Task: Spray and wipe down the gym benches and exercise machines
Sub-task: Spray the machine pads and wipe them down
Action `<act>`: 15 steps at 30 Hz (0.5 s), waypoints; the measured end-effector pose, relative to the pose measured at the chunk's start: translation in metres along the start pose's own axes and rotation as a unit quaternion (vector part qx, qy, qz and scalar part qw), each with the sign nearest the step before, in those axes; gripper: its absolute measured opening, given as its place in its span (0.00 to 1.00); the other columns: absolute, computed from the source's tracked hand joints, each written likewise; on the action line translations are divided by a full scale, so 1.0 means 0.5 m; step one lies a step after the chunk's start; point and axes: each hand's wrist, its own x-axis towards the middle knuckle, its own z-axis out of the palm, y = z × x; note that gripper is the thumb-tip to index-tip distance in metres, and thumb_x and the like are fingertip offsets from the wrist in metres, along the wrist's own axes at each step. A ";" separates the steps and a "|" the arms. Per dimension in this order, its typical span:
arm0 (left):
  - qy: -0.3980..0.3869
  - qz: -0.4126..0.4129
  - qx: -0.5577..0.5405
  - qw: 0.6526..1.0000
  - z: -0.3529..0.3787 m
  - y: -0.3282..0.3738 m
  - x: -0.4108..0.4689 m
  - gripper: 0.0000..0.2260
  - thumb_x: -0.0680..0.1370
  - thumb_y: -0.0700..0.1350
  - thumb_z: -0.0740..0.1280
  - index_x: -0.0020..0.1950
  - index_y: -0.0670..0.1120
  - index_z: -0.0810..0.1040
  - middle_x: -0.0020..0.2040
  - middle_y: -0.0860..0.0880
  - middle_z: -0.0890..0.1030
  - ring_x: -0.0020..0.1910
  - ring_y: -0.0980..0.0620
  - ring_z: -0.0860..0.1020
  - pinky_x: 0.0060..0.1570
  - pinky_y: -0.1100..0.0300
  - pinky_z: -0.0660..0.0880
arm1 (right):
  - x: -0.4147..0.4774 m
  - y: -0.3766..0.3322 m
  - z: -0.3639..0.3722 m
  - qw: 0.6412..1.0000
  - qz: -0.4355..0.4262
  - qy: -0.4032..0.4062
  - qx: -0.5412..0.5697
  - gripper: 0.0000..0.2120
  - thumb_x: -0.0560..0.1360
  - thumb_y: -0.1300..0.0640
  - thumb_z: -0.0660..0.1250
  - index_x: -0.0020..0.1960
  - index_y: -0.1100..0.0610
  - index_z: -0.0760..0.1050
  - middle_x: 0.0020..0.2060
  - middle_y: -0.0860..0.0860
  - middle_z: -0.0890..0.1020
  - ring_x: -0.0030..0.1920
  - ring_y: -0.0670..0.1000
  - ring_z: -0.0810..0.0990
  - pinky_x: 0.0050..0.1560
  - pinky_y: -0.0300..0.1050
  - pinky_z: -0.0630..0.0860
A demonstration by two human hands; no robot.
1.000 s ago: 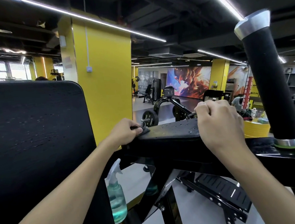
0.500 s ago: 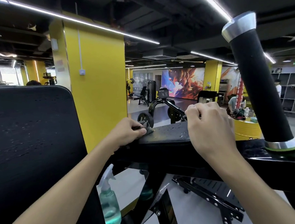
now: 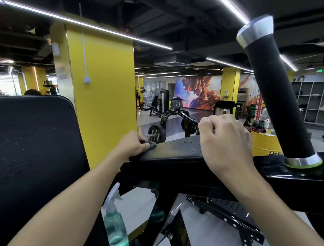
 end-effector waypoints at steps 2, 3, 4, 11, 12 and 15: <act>-0.018 0.017 -0.022 0.999 -0.002 0.014 0.004 0.12 0.79 0.46 0.71 0.39 0.41 0.81 0.29 0.49 0.73 0.33 0.50 0.69 0.27 0.61 0.62 | 0.001 -0.001 0.000 1.000 0.001 -0.002 0.000 0.19 0.81 0.47 0.51 0.33 0.47 0.65 0.49 0.48 0.72 0.58 0.54 0.70 0.68 0.55 0.62; -0.028 0.028 -0.049 0.998 -0.001 0.020 0.003 0.12 0.79 0.46 0.71 0.40 0.39 0.82 0.29 0.49 0.74 0.32 0.51 0.70 0.27 0.62 0.63 | 0.000 0.000 -0.001 1.000 0.001 -0.005 0.000 0.19 0.81 0.47 0.50 0.33 0.47 0.64 0.50 0.48 0.72 0.58 0.53 0.70 0.68 0.56 0.62; -0.033 0.038 -0.068 0.996 0.000 0.022 0.001 0.12 0.79 0.47 0.71 0.42 0.38 0.83 0.31 0.48 0.76 0.32 0.51 0.70 0.29 0.62 0.63 | -0.001 -0.001 -0.001 1.000 -0.001 -0.004 0.003 0.19 0.81 0.47 0.50 0.32 0.47 0.64 0.50 0.48 0.73 0.58 0.53 0.70 0.68 0.56 0.61; -0.021 0.034 0.026 0.999 0.008 0.031 0.030 0.16 0.80 0.46 0.69 0.33 0.43 0.74 0.30 0.45 0.72 0.32 0.50 0.67 0.29 0.58 0.59 | 0.001 -0.002 -0.002 1.000 0.006 -0.006 0.004 0.19 0.80 0.46 0.47 0.33 0.47 0.64 0.50 0.47 0.72 0.58 0.52 0.69 0.69 0.55 0.61; -0.037 0.050 0.016 0.998 0.004 0.039 0.030 0.17 0.80 0.46 0.69 0.33 0.43 0.74 0.28 0.48 0.70 0.29 0.52 0.67 0.28 0.59 0.60 | 0.000 -0.003 -0.001 1.000 0.008 -0.011 0.002 0.18 0.81 0.46 0.48 0.35 0.47 0.66 0.50 0.47 0.71 0.59 0.52 0.69 0.69 0.54 0.61; -0.050 0.082 -0.035 0.995 0.004 0.050 0.027 0.14 0.79 0.46 0.70 0.37 0.40 0.79 0.26 0.51 0.68 0.23 0.57 0.63 0.24 0.65 0.58 | -0.002 -0.003 0.000 1.000 0.013 -0.009 0.005 0.15 0.81 0.47 0.50 0.44 0.46 0.74 0.53 0.46 0.70 0.63 0.51 0.66 0.71 0.53 0.57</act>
